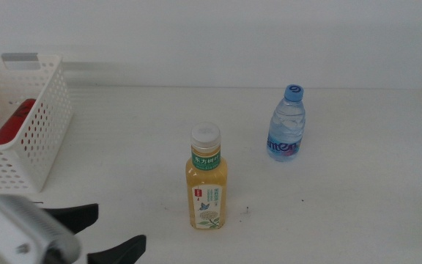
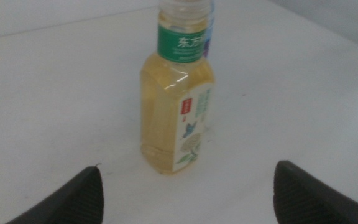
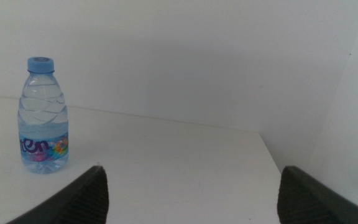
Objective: Use arms to grab the bottles and put them into the dustbin to the left of the table.
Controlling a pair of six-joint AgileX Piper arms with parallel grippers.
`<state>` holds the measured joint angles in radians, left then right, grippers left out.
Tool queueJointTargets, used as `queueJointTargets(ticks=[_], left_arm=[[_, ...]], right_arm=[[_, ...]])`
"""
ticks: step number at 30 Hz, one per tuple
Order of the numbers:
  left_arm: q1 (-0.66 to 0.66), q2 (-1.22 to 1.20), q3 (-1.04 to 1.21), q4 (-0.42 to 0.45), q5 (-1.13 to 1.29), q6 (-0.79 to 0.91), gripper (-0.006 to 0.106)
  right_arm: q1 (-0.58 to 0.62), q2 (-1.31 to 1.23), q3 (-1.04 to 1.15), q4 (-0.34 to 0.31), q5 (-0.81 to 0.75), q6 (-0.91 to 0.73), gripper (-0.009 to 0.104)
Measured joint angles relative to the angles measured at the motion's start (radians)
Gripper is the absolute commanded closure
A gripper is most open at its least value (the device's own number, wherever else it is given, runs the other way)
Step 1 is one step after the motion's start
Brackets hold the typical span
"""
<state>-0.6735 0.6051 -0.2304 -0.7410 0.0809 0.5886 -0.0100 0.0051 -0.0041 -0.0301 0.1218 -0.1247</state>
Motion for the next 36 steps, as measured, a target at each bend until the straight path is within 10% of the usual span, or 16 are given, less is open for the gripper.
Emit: queueJointTargets(ticks=[15,36], left_arm=[[-0.357,0.567,0.001,-0.014,-0.645,-0.227,0.007],[-0.381,0.98,-0.155,0.051,-0.924,-0.377,0.007]], right_arm=[[0.0,0.0,0.0,0.0,0.0,0.0,0.013],[0.0,0.0,0.0,0.0,0.0,0.0,0.013]])
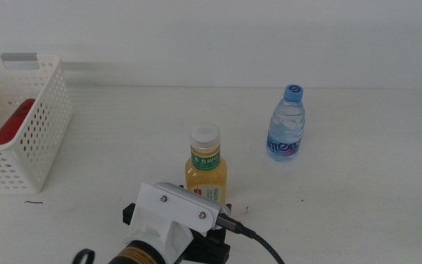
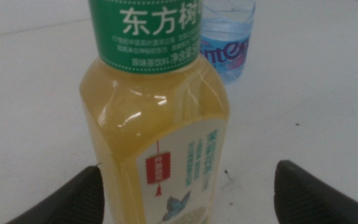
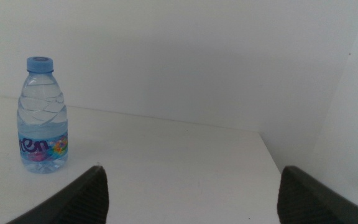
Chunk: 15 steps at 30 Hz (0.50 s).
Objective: Use arms to grab the bottles and put them into the dustbin to the left of the table.
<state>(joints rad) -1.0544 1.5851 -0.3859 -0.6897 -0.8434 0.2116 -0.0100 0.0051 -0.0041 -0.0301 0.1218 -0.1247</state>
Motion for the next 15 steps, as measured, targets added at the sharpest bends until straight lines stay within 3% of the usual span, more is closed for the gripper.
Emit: queueJointTargets(ticks=[15], left_arm=[[0.086,0.2,-0.128,0.013,-0.06,-0.055,0.007]], right_arm=[[0.0,0.0,0.0,0.0,0.0,0.0,0.013]])
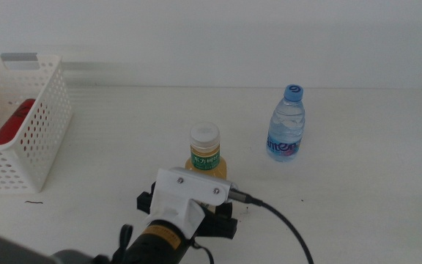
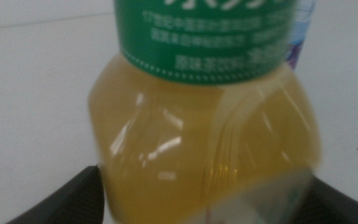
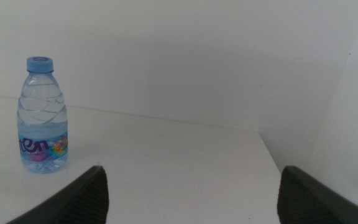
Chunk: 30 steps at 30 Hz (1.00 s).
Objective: Use arms to grab the bottles and put them into the dustbin to the left of the table.
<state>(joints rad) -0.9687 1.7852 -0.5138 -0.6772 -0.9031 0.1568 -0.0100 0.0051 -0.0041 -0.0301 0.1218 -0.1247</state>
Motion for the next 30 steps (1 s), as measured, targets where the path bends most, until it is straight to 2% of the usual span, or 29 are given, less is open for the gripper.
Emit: queueJointTargets(ticks=[6,9,12,16,18,21,26,30], left_arm=[[0.043,0.09,-0.078,0.02,-0.008,0.0,0.007],[0.058,0.133,-0.1,0.024,-0.012,0.0,0.013],[0.062,0.166,-0.102,0.026,-0.023,-0.005,0.031],[0.062,0.176,-0.104,0.026,-0.045,-0.007,0.071],[0.062,0.173,-0.104,0.024,-0.047,-0.007,0.087],[0.062,0.106,-0.083,0.014,0.037,-0.007,0.102],[0.099,-0.143,-0.071,-0.015,0.4,0.121,0.102],[0.216,-0.371,-0.129,-0.006,0.743,0.222,0.102]], right_arm=[[0.0,0.0,0.0,0.0,0.0,0.0,0.013],[0.0,0.0,0.0,0.0,0.0,0.0,0.013],[0.0,0.0,0.0,0.0,0.0,0.0,0.013],[0.0,0.0,0.0,0.0,0.0,0.0,0.013],[0.0,0.0,0.0,0.0,0.0,0.0,0.013],[0.0,0.0,0.0,0.0,0.0,0.0,0.013],[0.0,0.0,0.0,0.0,0.0,0.0,0.013],[0.0,0.0,0.0,0.0,0.0,0.0,0.013]])
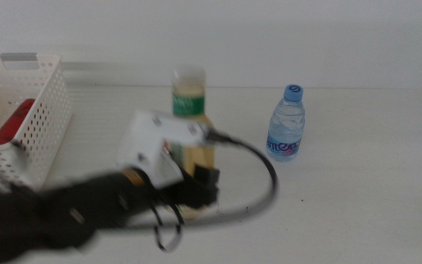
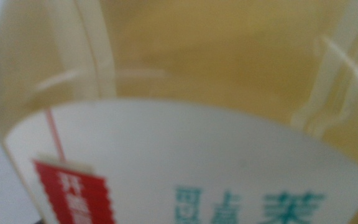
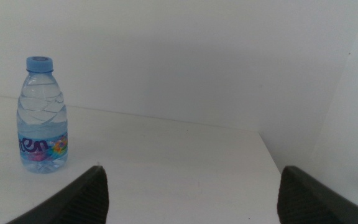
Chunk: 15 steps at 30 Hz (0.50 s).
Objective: Use arms to grab the bottles and put them into the dustbin to the left of the table.
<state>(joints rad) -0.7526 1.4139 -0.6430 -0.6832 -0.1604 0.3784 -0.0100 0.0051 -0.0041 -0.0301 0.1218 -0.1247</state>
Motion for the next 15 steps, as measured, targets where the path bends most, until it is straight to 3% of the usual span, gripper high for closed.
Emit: queueJointTargets(ticks=[7,15], left_arm=[[0.301,-0.129,-0.233,0.151,0.553,0.034,0.102],[0.451,-0.125,-0.423,0.277,0.731,0.034,0.102]], right_arm=[[0.0,0.0,0.0,0.0,0.0,0.0,0.013],[0.0,0.0,0.0,0.0,0.0,0.0,0.013]])
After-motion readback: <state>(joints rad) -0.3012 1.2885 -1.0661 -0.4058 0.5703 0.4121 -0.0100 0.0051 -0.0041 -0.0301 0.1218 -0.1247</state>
